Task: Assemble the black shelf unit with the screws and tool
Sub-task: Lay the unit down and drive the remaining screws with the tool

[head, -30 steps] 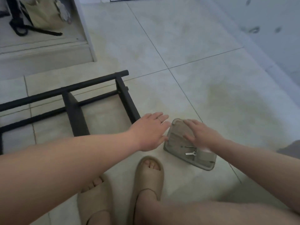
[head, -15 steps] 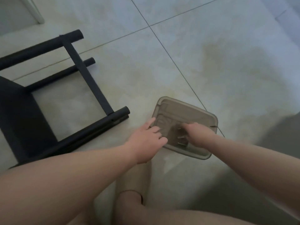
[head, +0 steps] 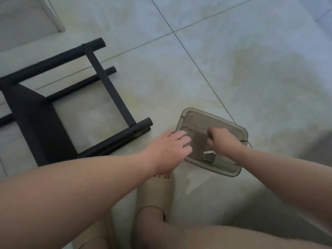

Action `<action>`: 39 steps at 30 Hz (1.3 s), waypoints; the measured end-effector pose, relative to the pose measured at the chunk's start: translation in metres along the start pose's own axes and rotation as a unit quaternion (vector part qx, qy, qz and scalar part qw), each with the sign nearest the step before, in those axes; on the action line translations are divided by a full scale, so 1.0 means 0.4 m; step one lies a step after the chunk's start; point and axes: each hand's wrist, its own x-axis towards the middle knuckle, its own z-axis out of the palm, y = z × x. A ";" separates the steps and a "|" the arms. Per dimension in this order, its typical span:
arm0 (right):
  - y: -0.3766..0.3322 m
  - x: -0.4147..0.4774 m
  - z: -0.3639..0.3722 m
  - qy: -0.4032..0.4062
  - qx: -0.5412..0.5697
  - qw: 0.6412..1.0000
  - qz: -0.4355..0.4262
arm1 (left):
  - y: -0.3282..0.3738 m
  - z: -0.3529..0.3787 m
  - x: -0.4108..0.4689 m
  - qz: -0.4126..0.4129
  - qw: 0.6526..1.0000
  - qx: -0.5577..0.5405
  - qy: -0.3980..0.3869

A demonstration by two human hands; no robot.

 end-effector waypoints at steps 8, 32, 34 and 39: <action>-0.216 -0.173 -0.208 0.130 0.102 0.979 -0.118 | -0.107 -0.274 -0.131 -0.174 0.984 0.001 0.042; -0.454 -0.185 -0.084 0.021 0.435 0.875 -0.209 | -0.272 -0.078 -0.221 -0.395 0.647 -0.652 0.008; -0.451 -0.178 -0.058 0.048 0.445 0.862 -0.237 | -0.274 -0.061 -0.243 -0.364 0.659 -0.658 -0.002; -0.435 -0.162 -0.006 0.103 0.462 0.850 -0.233 | -0.268 -0.027 -0.263 -0.308 0.717 -0.625 0.024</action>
